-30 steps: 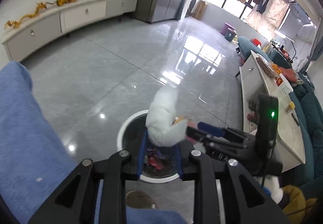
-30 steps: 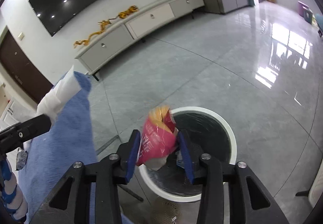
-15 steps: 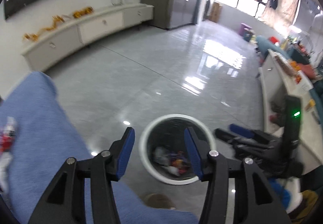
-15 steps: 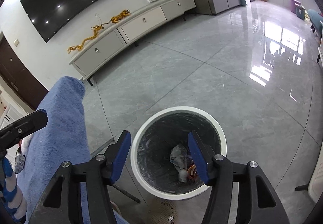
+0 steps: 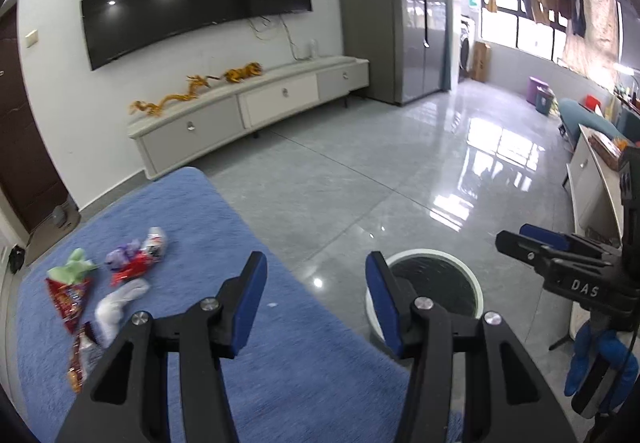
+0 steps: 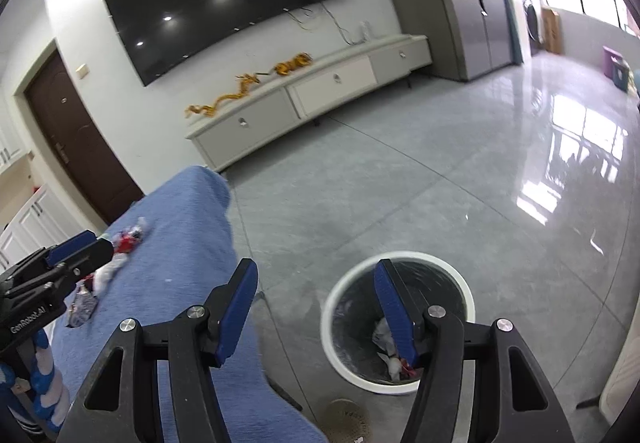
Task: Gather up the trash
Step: 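Return both tools to the rug and grasp the brown snack wrapper with the left tool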
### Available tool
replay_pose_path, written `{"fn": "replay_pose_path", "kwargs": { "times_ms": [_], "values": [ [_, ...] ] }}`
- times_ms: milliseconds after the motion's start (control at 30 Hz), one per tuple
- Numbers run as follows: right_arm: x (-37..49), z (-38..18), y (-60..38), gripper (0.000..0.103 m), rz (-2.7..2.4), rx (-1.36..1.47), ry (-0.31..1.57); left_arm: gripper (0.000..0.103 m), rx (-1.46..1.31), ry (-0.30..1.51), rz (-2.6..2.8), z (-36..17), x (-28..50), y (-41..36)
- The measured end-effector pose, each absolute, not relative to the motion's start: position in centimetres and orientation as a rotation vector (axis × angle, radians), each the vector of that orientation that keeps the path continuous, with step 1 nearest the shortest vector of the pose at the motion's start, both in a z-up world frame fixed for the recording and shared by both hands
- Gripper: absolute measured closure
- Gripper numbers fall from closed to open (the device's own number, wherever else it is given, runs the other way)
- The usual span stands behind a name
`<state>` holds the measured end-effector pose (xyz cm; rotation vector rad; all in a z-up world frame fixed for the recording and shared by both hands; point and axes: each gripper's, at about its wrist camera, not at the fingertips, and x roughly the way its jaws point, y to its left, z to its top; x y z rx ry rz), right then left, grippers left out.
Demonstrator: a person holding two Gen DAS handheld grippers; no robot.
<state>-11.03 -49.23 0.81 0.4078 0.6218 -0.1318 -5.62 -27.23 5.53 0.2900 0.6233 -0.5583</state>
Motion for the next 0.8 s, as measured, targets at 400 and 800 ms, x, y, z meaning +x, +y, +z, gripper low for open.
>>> {"fn": "replay_pose_path", "kwargs": {
  "times_ms": [400,800],
  "values": [
    [-11.0,5.5,-42.5,0.042,-0.062,0.281,0.588,0.047,0.196,0.551,-0.486,8.5,-6.6,-19.6],
    [-8.3,7.5,-36.3,0.04,-0.01,0.175,0.6,0.046,0.083,0.573,-0.369,7.2,-3.4,-9.9]
  ]
}}
